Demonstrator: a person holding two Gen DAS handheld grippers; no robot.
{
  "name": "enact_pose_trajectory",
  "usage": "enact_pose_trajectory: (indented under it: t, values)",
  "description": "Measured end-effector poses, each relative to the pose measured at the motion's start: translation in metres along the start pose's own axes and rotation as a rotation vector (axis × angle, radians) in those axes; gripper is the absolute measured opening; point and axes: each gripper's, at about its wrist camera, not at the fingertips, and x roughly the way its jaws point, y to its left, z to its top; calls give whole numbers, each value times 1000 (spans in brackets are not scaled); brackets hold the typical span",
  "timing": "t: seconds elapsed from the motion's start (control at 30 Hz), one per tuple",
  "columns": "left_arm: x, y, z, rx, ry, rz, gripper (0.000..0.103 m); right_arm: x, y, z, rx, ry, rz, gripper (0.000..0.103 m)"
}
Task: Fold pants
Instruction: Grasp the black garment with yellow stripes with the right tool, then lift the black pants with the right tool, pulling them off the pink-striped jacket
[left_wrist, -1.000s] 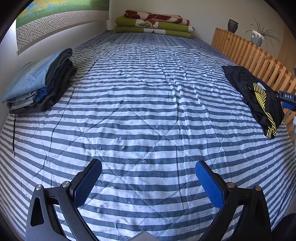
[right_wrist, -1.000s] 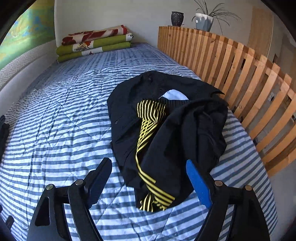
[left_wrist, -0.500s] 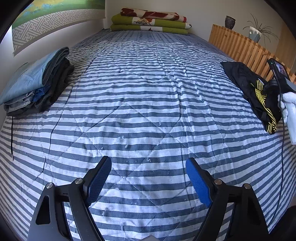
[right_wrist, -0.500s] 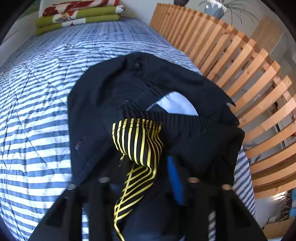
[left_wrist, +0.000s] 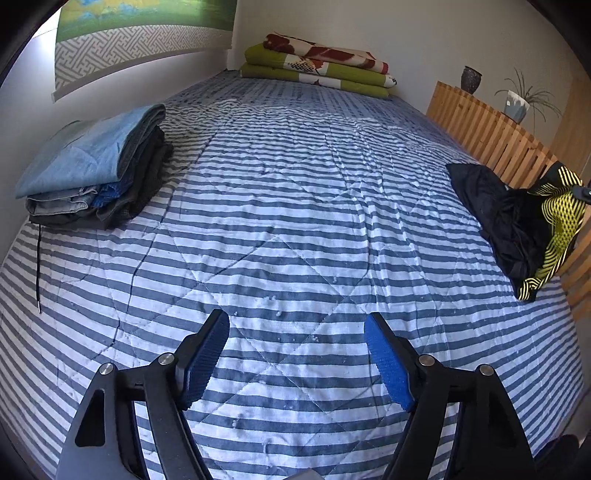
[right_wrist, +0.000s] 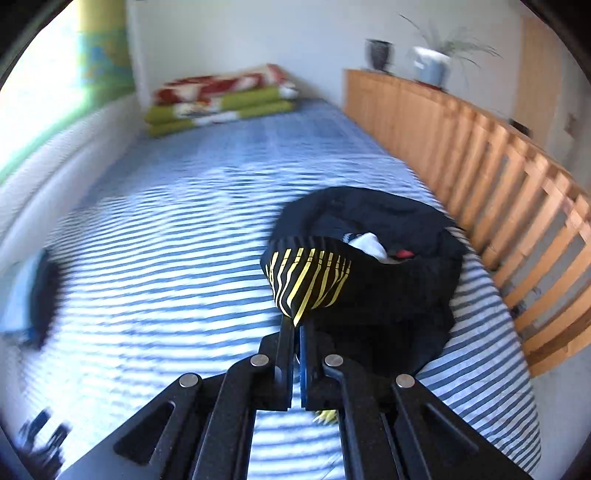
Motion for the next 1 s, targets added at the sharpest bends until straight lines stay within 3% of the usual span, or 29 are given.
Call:
enact_pose_trajectory:
  t: [0.17, 0.43, 0.5, 0.73, 0.87, 1.0]
  values:
    - [-18, 15, 10, -38, -53, 18, 79, -47, 75, -22, -137, 2, 135, 2]
    - [-25, 62, 16, -119, -66, 73, 79, -71, 161, -66, -263, 66, 333, 2]
    - [-23, 69, 16, -136, -64, 88, 79, -77, 170, -65, -256, 82, 393, 2]
    - [-28, 80, 21, -158, -92, 113, 79, -130, 208, -38, -277, 5, 532, 2]
    - [-30, 84, 22, -158, -100, 131, 79, -153, 223, -33, -340, -63, 519, 2]
    - [-28, 92, 21, -171, -92, 142, 79, -113, 193, -40, -299, 14, 425, 2]
